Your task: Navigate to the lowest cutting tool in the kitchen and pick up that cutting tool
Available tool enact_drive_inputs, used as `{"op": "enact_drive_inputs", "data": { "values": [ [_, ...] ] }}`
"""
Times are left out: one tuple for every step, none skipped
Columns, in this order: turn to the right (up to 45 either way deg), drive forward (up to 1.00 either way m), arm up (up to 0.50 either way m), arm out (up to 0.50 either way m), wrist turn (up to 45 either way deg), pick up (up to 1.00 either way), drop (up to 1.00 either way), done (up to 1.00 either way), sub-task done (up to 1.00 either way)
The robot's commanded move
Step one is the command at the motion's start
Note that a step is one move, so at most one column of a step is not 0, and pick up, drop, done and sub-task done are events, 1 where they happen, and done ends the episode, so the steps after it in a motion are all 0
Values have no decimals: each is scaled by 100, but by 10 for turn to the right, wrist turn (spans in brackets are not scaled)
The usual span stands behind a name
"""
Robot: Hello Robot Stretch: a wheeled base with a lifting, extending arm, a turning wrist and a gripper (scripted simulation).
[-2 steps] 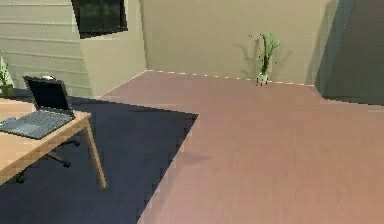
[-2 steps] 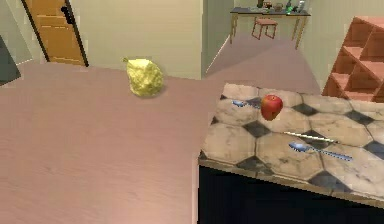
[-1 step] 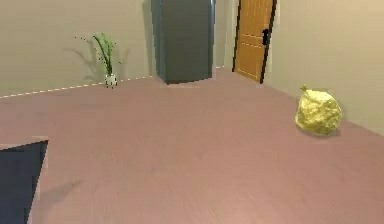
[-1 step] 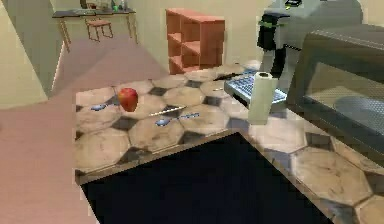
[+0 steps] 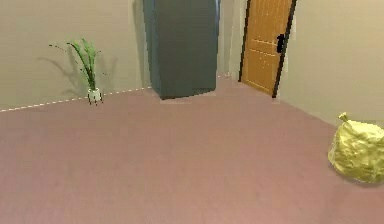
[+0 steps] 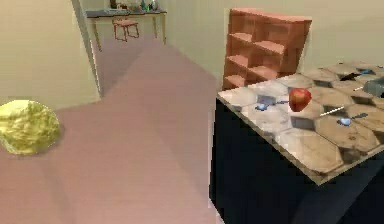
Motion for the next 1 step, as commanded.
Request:
{"op": "enact_drive_inputs", "data": {
  "values": [
    [450, 0, 0, 0, 0, 0, 0, 0, 0]
  ]
}}
